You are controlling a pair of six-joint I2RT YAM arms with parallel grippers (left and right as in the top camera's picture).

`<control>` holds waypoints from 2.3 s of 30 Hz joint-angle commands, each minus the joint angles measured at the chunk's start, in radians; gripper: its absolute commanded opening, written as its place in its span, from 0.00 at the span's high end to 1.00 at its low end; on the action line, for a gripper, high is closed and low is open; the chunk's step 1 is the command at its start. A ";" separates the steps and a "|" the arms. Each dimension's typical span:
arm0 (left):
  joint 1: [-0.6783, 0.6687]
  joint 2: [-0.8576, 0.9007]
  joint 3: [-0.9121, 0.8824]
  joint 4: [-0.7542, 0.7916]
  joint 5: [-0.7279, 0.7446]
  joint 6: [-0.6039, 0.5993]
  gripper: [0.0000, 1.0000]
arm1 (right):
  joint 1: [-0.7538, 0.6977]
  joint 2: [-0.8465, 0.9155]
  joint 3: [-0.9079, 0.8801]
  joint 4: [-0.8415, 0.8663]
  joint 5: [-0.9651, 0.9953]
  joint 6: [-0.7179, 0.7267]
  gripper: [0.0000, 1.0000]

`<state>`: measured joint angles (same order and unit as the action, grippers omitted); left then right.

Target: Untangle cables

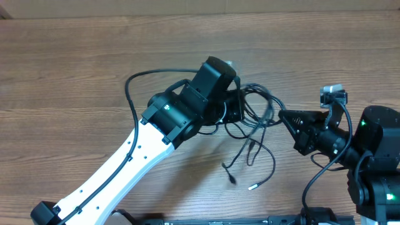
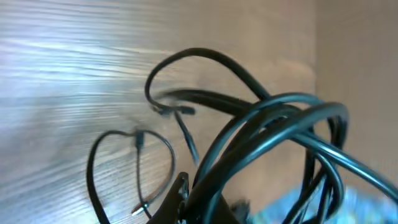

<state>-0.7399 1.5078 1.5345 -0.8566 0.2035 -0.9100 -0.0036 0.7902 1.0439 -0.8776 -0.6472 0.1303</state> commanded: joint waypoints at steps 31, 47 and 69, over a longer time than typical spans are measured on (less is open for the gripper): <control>0.006 -0.004 0.011 0.060 0.206 0.610 0.96 | 0.003 -0.008 0.005 -0.086 0.039 -0.148 0.22; 0.006 -0.004 0.011 0.162 0.288 0.588 0.96 | 0.003 -0.007 0.005 -0.090 0.040 -0.148 0.96; 0.006 -0.004 0.011 0.029 -0.157 -0.145 0.96 | 0.003 -0.008 0.005 -0.135 0.040 -0.147 0.96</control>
<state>-0.7383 1.5078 1.5345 -0.8242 0.1478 -0.9169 -0.0040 0.7902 1.0439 -1.0126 -0.6037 -0.0109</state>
